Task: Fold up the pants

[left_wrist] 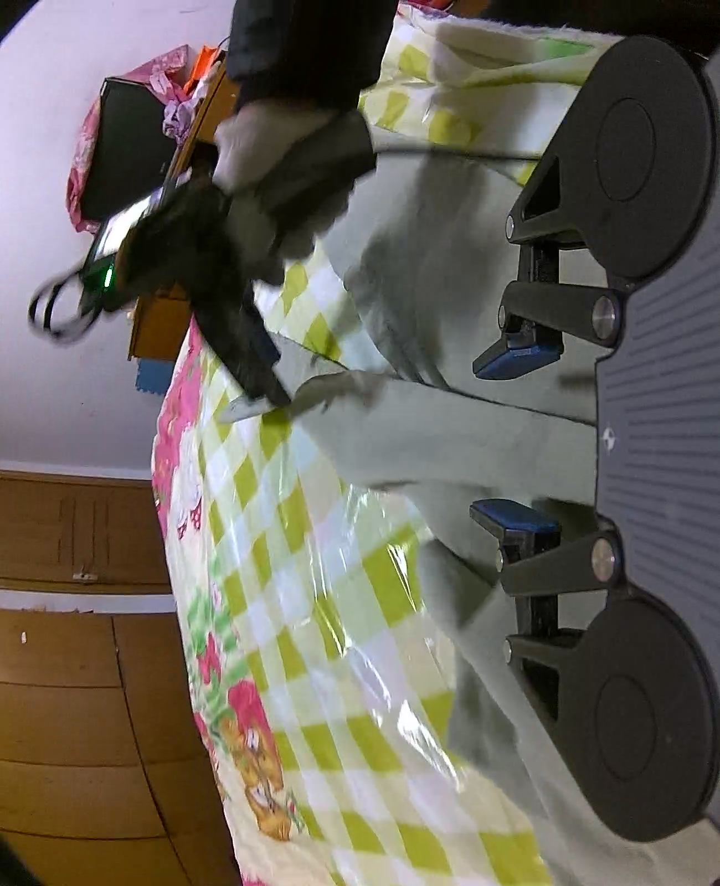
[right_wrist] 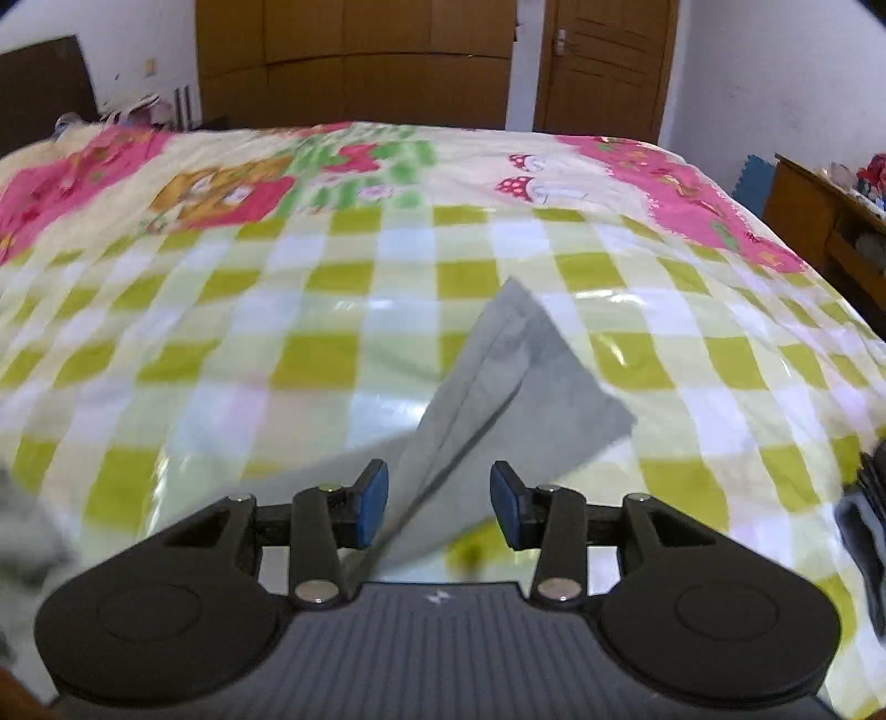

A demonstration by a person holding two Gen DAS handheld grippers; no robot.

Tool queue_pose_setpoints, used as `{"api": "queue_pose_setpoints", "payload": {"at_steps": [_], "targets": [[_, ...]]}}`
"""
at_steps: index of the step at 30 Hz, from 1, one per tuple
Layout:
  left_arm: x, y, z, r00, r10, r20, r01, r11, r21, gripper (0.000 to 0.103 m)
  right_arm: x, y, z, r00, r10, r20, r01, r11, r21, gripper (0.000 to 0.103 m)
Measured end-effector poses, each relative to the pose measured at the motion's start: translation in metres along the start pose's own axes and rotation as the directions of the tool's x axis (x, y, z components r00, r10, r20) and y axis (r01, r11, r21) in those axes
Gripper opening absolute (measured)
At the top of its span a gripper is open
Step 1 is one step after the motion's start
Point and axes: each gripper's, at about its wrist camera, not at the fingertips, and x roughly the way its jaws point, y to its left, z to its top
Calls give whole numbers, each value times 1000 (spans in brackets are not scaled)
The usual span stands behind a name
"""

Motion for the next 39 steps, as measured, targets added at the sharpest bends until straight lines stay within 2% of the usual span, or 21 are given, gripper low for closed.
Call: {"api": "queue_pose_setpoints", "payload": {"at_steps": [5, 7, 8, 9, 10, 13, 17, 19, 22, 25, 27, 31, 34, 35, 36, 37, 38, 39], "targets": [[12, -6, 1, 1000, -13, -28, 13, 1000, -26, 59, 52, -1, 21, 998, -16, -66, 22, 997, 80, 45], [16, -10, 2, 999, -8, -37, 7, 1000, -13, 59, 59, -2, 20, 996, -20, -84, 29, 994, 105, 39], [17, -11, 4, 999, -5, -40, 5, 1000, -7, 59, 63, -5, 21, 996, -26, -85, 37, 991, 127, 17], [18, -12, 5, 999, -5, -39, 5, 1000, -3, 59, 63, -10, 22, 996, -33, -86, 45, 987, 153, 3], [17, -14, 8, 999, -5, -36, 5, 1000, 2, 59, 60, -18, 23, 997, -14, -81, 30, 981, 191, 2], [12, -20, 16, 1000, -3, -12, 3, 1000, 20, 59, 32, -44, 28, 999, 34, -13, -29, 961, 274, 1], [8, -37, 25, 999, -26, 25, 25, 999, 47, 60, -53, -92, 19, 983, 105, 152, -153, 923, 352, 1], [12, -49, 22, 999, -52, 12, 51, 997, 59, 61, -96, -116, -2, 974, 100, 205, -173, 908, 381, 1], [27, -68, 11, 996, -74, -58, 78, 993, 87, 61, -131, -144, -56, 980, 69, 189, -146, 890, 433, 1], [40, -85, 2, 987, -87, -132, 104, 987, 123, 61, -123, -161, -115, 994, 80, 76, -108, 864, 492, 3], [43, -93, 1, 986, -77, -149, 100, 983, 154, 61, -112, -168, -141, 996, 81, 24, -81, 841, 535, 9], [48, -96, 7, 985, -68, -156, 93, 983, 156, 61, -104, -187, -151, 994, 97, 57, -111, 777, 619, 12], [51, -97, 10, 985, -68, -156, 93, 984, 155, 61, -99, -198, -145, 992, 96, 80, -125, 750, 650, 28], [52, -99, 11, 985, -71, -156, 95, 983, 154, 61, -95, -201, -147, 992, 100, 82, -129, 733, 667, 29], [52, -100, 12, 985, -71, -155, 95, 983, 156, 61, -93, -205, -147, 991, 104, 80, -130, 721, 680, 29], [52, -100, 13, 986, -71, -151, 95, 983, 160, 61, -89, -208, -148, 992, 104, 68, -122, 715, 689, 23], [51, -102, 14, 987, -71, -145, 94, 982, 163, 61, -85, -211, -147, 995, 92, 41, -94, 706, 702, 3], [49, -102, 16, 988, -73, -137, 95, 982, 163, 61, -84, -213, -146, 996, 87, 30, -82, 697, 712, 3]]}}
